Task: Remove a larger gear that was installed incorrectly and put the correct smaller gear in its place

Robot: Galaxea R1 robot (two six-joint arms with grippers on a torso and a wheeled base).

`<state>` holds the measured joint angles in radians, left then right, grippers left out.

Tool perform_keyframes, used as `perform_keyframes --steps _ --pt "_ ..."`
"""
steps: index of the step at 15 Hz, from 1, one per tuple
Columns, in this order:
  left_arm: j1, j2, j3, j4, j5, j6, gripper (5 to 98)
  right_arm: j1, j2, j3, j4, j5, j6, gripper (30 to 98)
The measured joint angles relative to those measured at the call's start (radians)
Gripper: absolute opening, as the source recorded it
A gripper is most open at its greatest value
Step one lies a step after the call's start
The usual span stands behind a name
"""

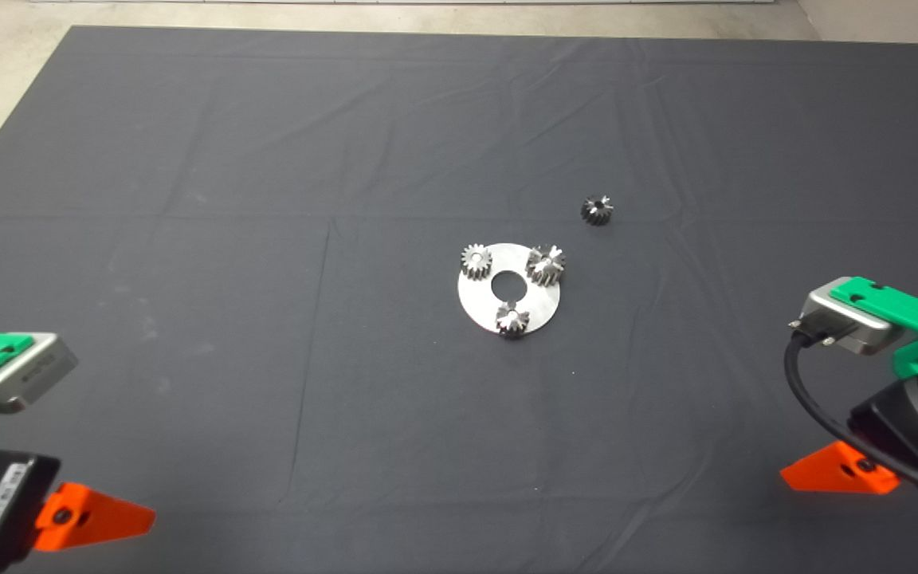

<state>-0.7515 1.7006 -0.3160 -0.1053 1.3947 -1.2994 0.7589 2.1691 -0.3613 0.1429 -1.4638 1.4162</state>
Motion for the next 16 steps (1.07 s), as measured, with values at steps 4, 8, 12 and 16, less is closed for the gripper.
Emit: perform_keyframes --steps 4,8,12,16 --pt "0.0 0.003 0.0 0.0 -0.001 0.0 98.1 -0.028 0.003 -0.066 -0.044 -0.001 -0.031 97.7" --pt "0.0 0.005 0.0 0.0 -0.009 0.0 98.1 -0.081 0.076 -0.163 -0.118 -0.004 -0.109 97.7" --pt "0.0 0.003 0.0 0.0 -0.011 0.0 98.1 -0.149 0.214 -0.32 -0.253 0.004 -0.224 97.7" --pt "0.0 0.023 -0.001 0.0 -0.022 0.003 98.1 -0.24 0.249 -0.438 -0.404 -0.003 -0.331 97.7"
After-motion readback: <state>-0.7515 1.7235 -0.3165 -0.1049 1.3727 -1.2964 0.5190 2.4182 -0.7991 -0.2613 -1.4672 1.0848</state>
